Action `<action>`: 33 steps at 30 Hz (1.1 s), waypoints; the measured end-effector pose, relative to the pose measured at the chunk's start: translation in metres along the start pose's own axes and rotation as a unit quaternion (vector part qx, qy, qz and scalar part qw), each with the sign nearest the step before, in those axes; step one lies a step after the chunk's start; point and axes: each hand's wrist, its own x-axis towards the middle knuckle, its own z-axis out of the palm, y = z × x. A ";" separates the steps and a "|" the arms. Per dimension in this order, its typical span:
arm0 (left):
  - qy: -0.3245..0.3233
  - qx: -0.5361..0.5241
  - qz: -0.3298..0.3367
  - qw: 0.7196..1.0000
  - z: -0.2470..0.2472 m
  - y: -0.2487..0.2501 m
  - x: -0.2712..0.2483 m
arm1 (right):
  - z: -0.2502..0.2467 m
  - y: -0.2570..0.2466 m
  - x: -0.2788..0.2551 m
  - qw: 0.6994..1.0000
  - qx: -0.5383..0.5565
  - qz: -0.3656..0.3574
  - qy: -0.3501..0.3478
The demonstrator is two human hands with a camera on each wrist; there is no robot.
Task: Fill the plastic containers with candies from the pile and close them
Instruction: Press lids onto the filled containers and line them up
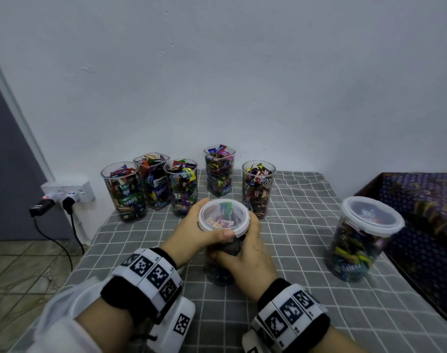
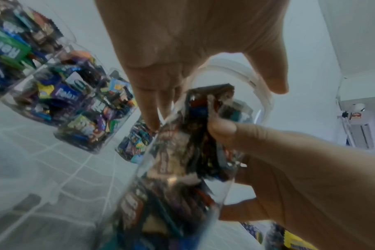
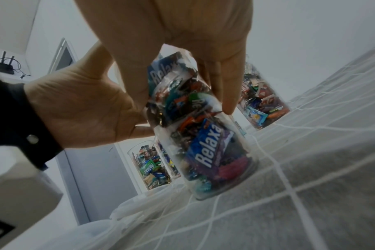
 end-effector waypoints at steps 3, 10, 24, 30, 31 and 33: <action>-0.014 0.112 -0.053 0.992 -0.017 0.007 -0.003 | -0.002 0.002 0.002 1.000 0.003 -0.003 0.000; 0.002 0.418 -0.185 0.890 -0.065 -0.004 0.002 | -0.025 0.019 0.022 0.997 -0.045 0.043 0.043; -0.148 0.604 -0.293 0.726 -0.052 -0.030 0.011 | -0.099 0.068 0.080 0.962 -0.085 0.140 0.220; -0.148 0.575 -0.310 0.743 -0.046 -0.034 0.015 | -0.103 0.071 0.090 0.954 -0.074 0.135 0.257; -0.147 0.576 -0.310 0.742 -0.045 -0.035 0.015 | -0.101 0.071 0.089 0.953 -0.071 0.137 0.260; -0.148 0.584 -0.307 0.737 -0.045 -0.038 0.017 | -0.098 0.072 0.086 0.949 -0.060 0.155 0.269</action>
